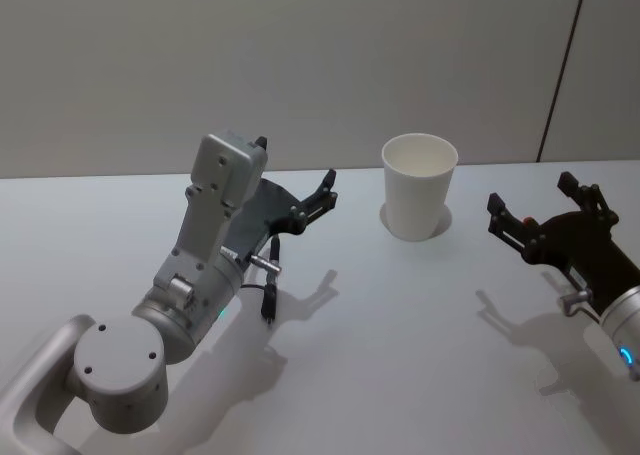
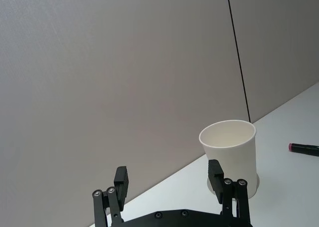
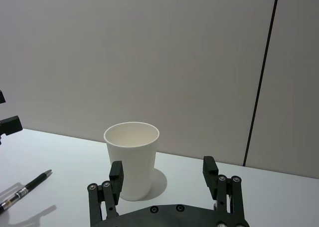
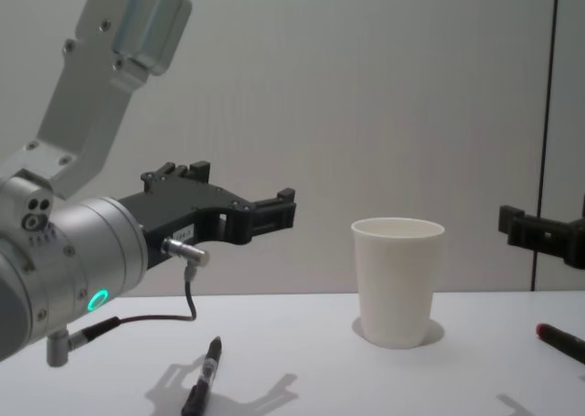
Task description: Place the pen into the pen holder.
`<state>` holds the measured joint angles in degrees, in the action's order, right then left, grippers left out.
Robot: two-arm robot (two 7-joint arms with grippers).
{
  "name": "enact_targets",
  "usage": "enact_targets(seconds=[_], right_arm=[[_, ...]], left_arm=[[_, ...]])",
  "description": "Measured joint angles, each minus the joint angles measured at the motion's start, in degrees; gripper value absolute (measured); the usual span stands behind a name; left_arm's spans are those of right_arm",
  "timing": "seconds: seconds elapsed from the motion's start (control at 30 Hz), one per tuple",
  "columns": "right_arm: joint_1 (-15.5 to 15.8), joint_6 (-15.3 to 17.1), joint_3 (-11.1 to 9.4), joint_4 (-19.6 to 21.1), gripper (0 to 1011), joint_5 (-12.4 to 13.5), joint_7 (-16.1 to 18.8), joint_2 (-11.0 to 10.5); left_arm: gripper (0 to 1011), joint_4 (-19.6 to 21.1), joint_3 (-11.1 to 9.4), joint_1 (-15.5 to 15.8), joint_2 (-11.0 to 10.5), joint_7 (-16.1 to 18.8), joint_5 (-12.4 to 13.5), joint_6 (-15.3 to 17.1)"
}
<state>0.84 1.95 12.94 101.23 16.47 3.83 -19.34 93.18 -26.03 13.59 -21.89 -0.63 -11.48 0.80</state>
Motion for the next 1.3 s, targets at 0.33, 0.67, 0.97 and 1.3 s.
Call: enact_targets(seconds=[0.33, 0.67, 0.97, 1.3], right_arm=[[0.0, 0.0, 0.0, 0.0, 1001, 0.0, 0.0, 0.0], [-0.1, 0.2, -0.1, 0.0, 1002, 0.0, 0.2, -0.1], [-1.0, 3.6, -1.3, 0.6, 1002, 1.1, 1.7, -1.3], [-3.6, 11.4, -3.7, 0.8, 1002, 4.4, 4.3, -3.5]], left_arm=[[1001, 0.0, 0.0, 0.0, 0.0, 0.0, 0.0, 0.0], [1001, 0.0, 0.0, 0.0, 0.0, 0.0, 0.0, 0.0], [1001, 0.0, 0.0, 0.0, 0.0, 0.0, 0.0, 0.0], [1001, 0.0, 0.0, 0.0, 0.0, 0.0, 0.0, 0.0]])
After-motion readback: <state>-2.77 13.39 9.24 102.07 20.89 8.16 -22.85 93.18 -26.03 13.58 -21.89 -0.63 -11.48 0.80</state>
